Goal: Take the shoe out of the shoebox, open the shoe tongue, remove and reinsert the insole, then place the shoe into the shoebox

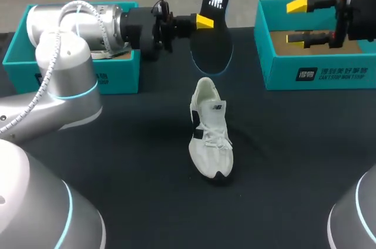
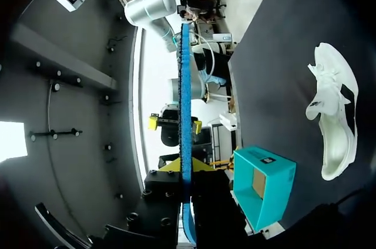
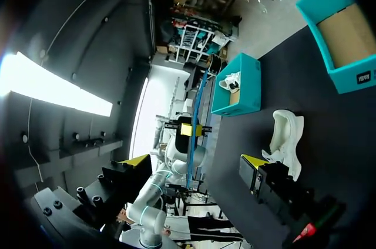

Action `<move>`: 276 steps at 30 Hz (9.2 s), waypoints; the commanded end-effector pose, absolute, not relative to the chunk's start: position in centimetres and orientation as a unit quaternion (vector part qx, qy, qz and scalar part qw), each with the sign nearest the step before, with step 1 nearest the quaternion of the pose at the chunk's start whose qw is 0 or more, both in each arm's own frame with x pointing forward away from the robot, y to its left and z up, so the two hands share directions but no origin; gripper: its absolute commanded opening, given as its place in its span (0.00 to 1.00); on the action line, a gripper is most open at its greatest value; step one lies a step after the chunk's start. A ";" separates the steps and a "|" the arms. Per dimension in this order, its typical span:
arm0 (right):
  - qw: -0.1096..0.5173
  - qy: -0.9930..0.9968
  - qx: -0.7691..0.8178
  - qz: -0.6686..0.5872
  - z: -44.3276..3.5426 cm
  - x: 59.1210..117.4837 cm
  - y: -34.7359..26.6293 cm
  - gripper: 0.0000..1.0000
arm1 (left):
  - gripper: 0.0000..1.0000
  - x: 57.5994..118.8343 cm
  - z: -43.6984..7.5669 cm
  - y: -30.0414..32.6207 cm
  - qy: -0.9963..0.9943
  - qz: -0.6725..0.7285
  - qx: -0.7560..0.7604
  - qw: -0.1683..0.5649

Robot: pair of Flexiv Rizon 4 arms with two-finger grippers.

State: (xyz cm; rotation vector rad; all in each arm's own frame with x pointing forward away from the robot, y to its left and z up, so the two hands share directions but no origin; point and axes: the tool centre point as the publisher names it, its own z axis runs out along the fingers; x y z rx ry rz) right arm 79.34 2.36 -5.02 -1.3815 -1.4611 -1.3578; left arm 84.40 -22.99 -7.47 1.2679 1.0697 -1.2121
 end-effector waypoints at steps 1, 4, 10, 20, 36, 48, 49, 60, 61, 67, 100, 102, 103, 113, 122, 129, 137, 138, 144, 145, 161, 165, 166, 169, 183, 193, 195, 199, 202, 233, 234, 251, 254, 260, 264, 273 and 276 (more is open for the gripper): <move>0.350 -0.565 -0.534 -0.523 -5.0 79.4 2.4 1.00 | 0.00 83.8 -7.1 -23.0 0.458 -0.489 0.535 0.514; 0.350 -0.565 -0.534 -0.523 -5.0 79.4 2.4 1.00 | 0.00 83.8 -7.1 -23.0 0.458 -0.489 0.535 0.514; 0.350 -0.565 -0.534 -0.523 -5.0 79.4 2.4 1.00 | 0.00 83.8 -7.1 -23.0 0.458 -0.489 0.535 0.514; 0.350 -0.565 -0.534 -0.523 -5.0 79.4 2.4 1.00 | 0.00 82.9 -6.1 -22.0 0.531 -0.630 0.349 0.446; 0.350 -0.565 -0.534 -0.523 -5.0 79.4 2.4 1.00 | 0.00 82.6 -7.2 -20.7 0.718 -0.685 0.119 0.035; 0.350 -0.565 -0.534 -0.523 -5.0 79.4 2.4 1.00 | 0.00 82.6 -7.6 -20.5 0.693 -0.710 0.118 -0.038; 0.350 -0.565 -0.534 -0.523 -5.0 79.4 2.4 1.00 | 0.00 82.6 -7.6 -20.5 0.693 -0.710 0.118 -0.038; 0.350 -0.565 -0.534 -0.523 -5.0 79.4 2.4 1.00 | 0.00 82.6 -7.7 -20.4 0.659 -0.735 0.028 -0.157; 0.350 -0.565 -0.534 -0.523 -5.0 79.4 2.4 1.00 | 0.00 82.7 -7.8 -20.4 0.660 -0.726 0.001 -0.191; 0.350 -0.565 -0.534 -0.523 -5.0 79.4 2.4 1.00 | 0.00 82.7 -7.8 -19.8 0.609 -0.736 -0.072 -0.288; 0.350 -0.565 -0.534 -0.523 -5.0 79.4 2.4 1.00 | 0.00 83.7 -8.5 -19.4 0.506 -0.584 -0.337 -0.538; 0.350 -0.565 -0.534 -0.523 -5.0 79.4 2.4 1.00 | 0.00 83.7 -8.5 -19.3 0.492 -0.564 -0.353 -0.562; 0.350 -0.565 -0.534 -0.523 -5.0 79.4 2.4 1.00 | 0.00 83.7 -8.7 -19.2 0.491 -0.551 -0.359 -0.571; 0.350 -0.565 -0.534 -0.523 -5.0 79.4 2.4 1.00 | 0.00 83.7 -9.7 -19.4 0.501 -0.506 -0.381 -0.590; 0.350 -0.565 -0.534 -0.523 -5.0 79.4 2.4 1.00 | 0.00 83.6 -11.2 -19.9 0.491 -0.507 -0.381 -0.597; 0.350 -0.565 -0.534 -0.523 -5.0 79.4 2.4 1.00 | 0.00 83.1 -12.6 -20.4 0.493 -0.488 -0.399 -0.599; 0.309 -0.607 -0.536 -0.498 -3.0 79.6 2.9 1.00 | 0.00 83.2 -14.4 -21.0 0.502 -0.471 -0.420 -0.592; 0.297 -0.614 -0.537 -0.496 -2.6 79.6 3.0 1.00 | 0.00 83.2 -14.5 -21.0 0.503 -0.469 -0.421 -0.592; 0.245 -0.655 -0.546 -0.461 -0.8 79.3 4.4 1.00 | 0.00 83.2 -14.6 -21.2 0.509 -0.467 -0.428 -0.583; 0.234 -0.665 -0.548 -0.450 -0.5 79.3 4.6 1.00 | 0.00 83.3 -14.6 -21.2 0.509 -0.467 -0.430 -0.582; 0.107 -0.735 -0.605 -0.287 0.9 79.7 7.9 1.00 | 0.00 83.1 -15.3 -21.6 0.510 -0.467 -0.440 -0.573; 0.066 -0.717 -0.641 -0.265 1.3 79.7 8.9 1.00 | 0.00 83.1 -15.3 -21.8 0.510 -0.468 -0.439 -0.572; 0.058 -0.715 -0.648 -0.257 1.3 79.7 9.1 1.00 | 0.00 83.1 -15.4 -21.9 0.510 -0.468 -0.439 -0.572; 0.030 -0.712 -0.657 -0.245 1.7 79.8 9.7 1.00 | 0.00 83.1 -15.3 -22.1 0.509 -0.468 -0.438 -0.574; 0.030 -0.712 -0.657 -0.245 1.7 79.8 9.7 1.00 | 0.00 83.3 -15.4 -22.5 0.505 -0.475 -0.439 -0.571; -0.064 -0.716 -0.684 -0.127 1.3 80.9 15.4 1.00 | 0.00 83.3 -15.6 -22.8 0.498 -0.477 -0.447 -0.570; -0.060 -0.722 -0.682 -0.102 1.0 81.0 15.9 1.00 | 0.00 83.2 -15.6 -22.8 0.498 -0.477 -0.447 -0.570; -0.055 -0.725 -0.682 -0.080 0.5 81.3 16.5 1.00 | 0.00 83.2 -15.6 -22.8 0.499 -0.477 -0.448 -0.568; -0.047 -0.722 -0.687 -0.071 0.1 81.4 16.9 1.00 | 0.00 83.2 -15.6 -22.8 0.498 -0.477 -0.449 -0.568; -0.027 -0.691 -0.722 -0.033 -1.7 81.9 18.7 1.00 | 0.00 82.8 -15.3 -22.6 0.501 -0.482 -0.450 -0.561; -0.027 -0.691 -0.722 -0.033 -1.7 81.9 18.7 1.00 | 0.00 82.8 -15.3 -22.6 0.501 -0.482 -0.450 -0.561; -0.027 -0.691 -0.722 -0.033 -1.7 81.9 18.7 1.00 | 0.00 82.8 -15.3 -22.6 0.501 -0.482 -0.450 -0.561; -0.027 -0.691 -0.722 -0.033 -1.7 81.9 18.7 1.00 | 0.00 82.8 -15.3 -22.6 0.501 -0.482 -0.450 -0.561; -0.027 -0.691 -0.722 -0.033 -1.7 81.9 18.7 1.00 | 0.00 82.8 -15.3 -22.6 0.501 -0.482 -0.450 -0.561; -0.009 -0.685 -0.727 -0.048 -1.6 82.0 18.2 1.00 | 0.00 82.8 -15.3 -22.6 0.501 -0.482 -0.450 -0.561; 0.064 -0.651 -0.745 -0.129 -1.0 82.1 15.4 1.00 | 0.00 82.8 -15.3 -22.6 0.501 -0.482 -0.450 -0.561; 0.091 -0.656 -0.733 -0.155 -0.7 81.9 14.9 1.00 | 0.00 82.8 -15.3 -22.6 0.501 -0.482 -0.450 -0.561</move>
